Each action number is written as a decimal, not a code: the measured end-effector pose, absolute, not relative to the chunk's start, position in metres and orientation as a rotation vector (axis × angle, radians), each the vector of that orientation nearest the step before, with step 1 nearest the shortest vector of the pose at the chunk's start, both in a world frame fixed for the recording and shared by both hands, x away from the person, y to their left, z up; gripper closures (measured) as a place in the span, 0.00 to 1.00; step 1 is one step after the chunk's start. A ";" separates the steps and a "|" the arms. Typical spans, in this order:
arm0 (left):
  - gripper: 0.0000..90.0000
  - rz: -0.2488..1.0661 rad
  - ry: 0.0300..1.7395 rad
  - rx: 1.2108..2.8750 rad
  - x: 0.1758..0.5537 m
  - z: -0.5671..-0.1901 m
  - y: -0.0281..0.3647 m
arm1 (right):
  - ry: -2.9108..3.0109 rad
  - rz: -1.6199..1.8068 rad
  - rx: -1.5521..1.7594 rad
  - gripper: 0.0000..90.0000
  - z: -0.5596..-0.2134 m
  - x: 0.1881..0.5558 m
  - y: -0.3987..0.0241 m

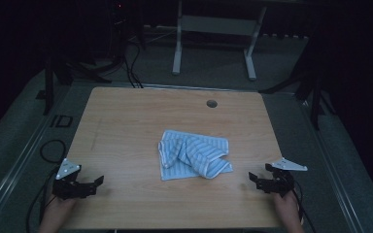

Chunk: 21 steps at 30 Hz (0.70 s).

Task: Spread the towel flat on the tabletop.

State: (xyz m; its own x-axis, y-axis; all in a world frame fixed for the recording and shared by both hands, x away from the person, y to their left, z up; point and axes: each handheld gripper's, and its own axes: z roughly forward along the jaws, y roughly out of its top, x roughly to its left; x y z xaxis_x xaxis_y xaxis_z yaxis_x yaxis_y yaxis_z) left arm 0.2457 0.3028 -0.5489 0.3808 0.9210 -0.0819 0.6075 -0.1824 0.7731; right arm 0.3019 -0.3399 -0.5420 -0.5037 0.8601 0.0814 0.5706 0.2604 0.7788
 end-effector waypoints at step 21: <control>0.03 0.310 1.115 2.025 0.290 -0.548 0.220 | 2.441 1.177 1.061 0.15 -0.533 0.321 -0.265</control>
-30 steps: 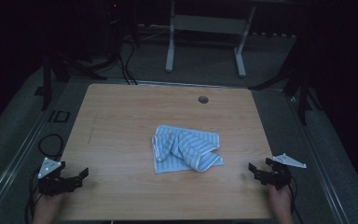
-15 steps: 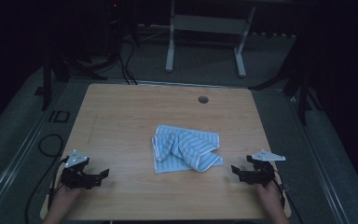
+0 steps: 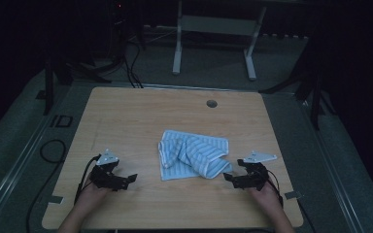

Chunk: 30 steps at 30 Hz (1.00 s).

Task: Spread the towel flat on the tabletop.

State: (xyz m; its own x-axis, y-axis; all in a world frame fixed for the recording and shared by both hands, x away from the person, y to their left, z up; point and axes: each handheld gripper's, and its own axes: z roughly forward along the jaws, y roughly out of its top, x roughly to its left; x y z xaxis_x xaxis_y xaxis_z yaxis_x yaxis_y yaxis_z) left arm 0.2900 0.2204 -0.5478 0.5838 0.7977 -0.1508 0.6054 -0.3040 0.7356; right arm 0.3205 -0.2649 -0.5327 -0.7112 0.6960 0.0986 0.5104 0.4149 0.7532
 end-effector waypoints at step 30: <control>0.53 0.463 0.731 2.272 0.315 -0.538 0.097 | 2.661 1.106 0.791 0.66 -0.532 0.320 -0.179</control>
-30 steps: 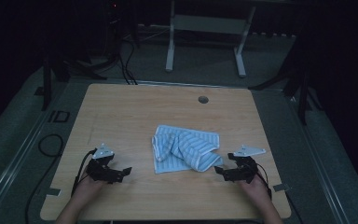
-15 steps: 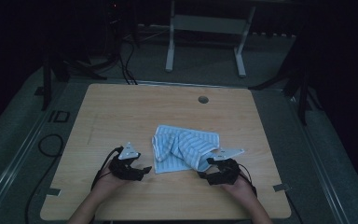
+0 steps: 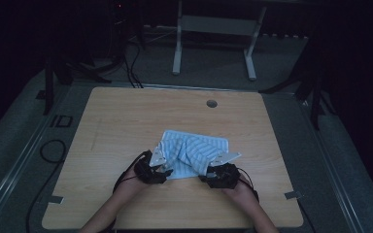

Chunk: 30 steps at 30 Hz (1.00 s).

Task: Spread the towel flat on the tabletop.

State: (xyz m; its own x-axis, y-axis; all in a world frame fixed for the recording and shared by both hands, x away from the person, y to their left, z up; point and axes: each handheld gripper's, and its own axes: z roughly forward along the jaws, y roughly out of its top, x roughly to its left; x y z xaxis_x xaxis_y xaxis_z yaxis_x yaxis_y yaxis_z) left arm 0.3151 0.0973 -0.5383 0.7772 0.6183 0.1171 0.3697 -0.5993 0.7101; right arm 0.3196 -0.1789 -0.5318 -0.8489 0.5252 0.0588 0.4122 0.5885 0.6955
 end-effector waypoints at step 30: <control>0.97 0.388 0.765 2.261 0.281 -0.521 0.159 | 2.643 1.192 0.834 0.96 -0.507 0.273 -0.235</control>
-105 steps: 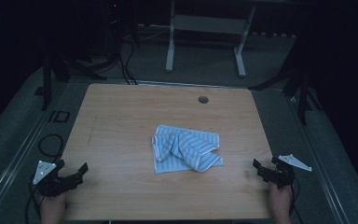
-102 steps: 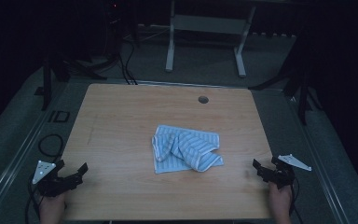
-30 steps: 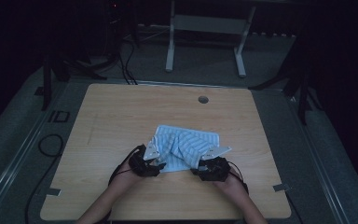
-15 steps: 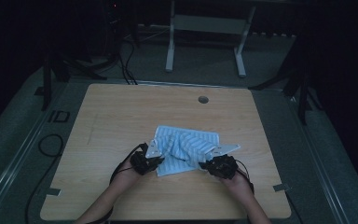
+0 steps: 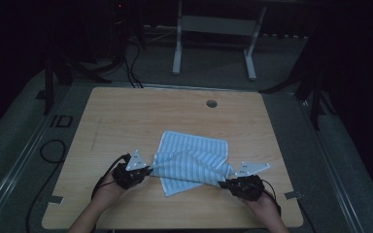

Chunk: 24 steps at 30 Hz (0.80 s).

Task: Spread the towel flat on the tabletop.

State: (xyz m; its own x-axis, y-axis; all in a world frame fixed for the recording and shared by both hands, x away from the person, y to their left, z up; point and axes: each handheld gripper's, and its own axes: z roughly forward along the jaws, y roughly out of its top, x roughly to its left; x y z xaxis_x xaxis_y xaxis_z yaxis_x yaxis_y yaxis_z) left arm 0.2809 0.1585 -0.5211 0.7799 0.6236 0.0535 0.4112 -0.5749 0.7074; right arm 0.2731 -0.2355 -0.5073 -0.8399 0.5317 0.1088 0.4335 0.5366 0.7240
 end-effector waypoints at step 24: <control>0.95 0.388 0.857 2.274 0.365 -0.500 0.144 | 2.526 1.142 0.992 0.95 -0.493 0.361 -0.226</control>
State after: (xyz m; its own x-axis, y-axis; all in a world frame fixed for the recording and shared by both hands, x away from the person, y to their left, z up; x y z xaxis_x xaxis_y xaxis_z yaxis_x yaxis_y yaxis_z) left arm 0.3648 0.1439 -0.5004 0.7404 0.6710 0.0393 0.4726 -0.5613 0.6794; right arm 0.3610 -0.2256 -0.4931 -0.7556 0.6487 0.0904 0.4964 0.4772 0.7252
